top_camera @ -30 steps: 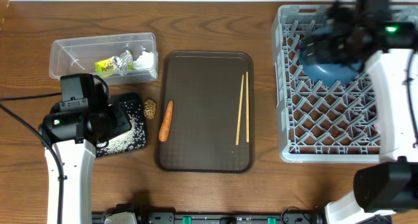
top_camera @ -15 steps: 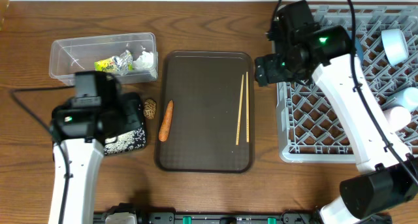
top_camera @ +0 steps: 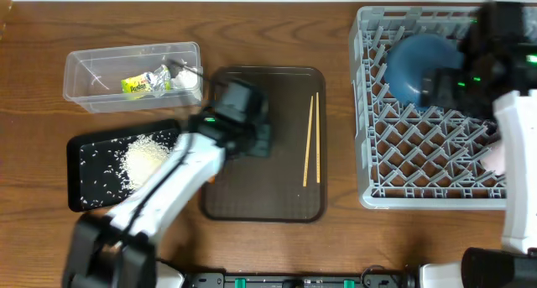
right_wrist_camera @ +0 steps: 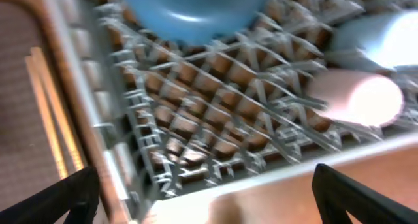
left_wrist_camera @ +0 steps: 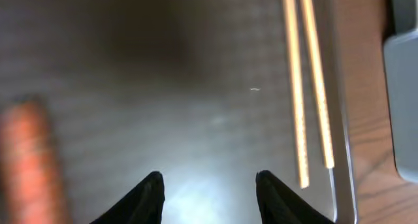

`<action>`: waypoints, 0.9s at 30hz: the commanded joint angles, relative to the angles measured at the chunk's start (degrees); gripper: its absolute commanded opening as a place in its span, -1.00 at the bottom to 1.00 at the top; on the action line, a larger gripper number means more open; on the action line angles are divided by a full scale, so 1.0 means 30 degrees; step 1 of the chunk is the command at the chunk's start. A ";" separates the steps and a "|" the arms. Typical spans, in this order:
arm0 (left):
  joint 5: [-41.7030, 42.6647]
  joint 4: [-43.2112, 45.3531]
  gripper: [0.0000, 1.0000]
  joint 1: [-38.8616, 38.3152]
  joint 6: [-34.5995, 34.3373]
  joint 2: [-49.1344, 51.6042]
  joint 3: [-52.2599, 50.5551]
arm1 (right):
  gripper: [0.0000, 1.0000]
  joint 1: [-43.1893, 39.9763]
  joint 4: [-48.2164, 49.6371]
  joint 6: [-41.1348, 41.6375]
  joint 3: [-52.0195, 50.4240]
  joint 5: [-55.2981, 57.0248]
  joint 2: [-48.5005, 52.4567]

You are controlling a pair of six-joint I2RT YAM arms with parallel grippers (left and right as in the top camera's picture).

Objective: Sort waste into correct bins and load items into the dishwasher rack
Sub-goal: 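Reach the left gripper to the chopsticks on the tray and grasp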

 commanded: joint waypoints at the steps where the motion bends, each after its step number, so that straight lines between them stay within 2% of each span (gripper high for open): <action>1: -0.0058 0.1217 -0.07 -0.1384 -0.1020 0.1719 0.0168 | 0.95 -0.1071 -0.0277 -0.0146 -0.0051 -0.0022 -0.0029; 6: -0.0058 0.3169 -0.05 -0.2958 -0.1064 0.3555 0.0168 | 0.96 -0.1792 -0.0262 -0.0146 -0.0051 -0.0080 -0.0029; 11: -0.0102 0.4583 -0.03 -0.3971 -0.2288 0.4554 0.0168 | 0.96 -0.1800 -0.0226 -0.0146 -0.0051 -0.0095 -0.0029; 21: -0.0197 0.5209 -0.03 -0.4138 -0.3089 0.6215 0.0168 | 0.97 -0.1800 -0.0299 -0.0153 -0.0051 -0.0386 -0.0029; 25: -0.0189 0.5195 -0.29 -0.4146 -0.3235 0.6462 0.0168 | 0.97 -0.1800 -0.0299 -0.0153 -0.0051 -0.0386 -0.0029; 27: -0.0197 0.5202 -0.48 -0.4153 -0.3249 0.6462 0.0168 | 0.97 -0.1807 -0.0299 -0.0153 -0.0051 -0.0386 -0.0029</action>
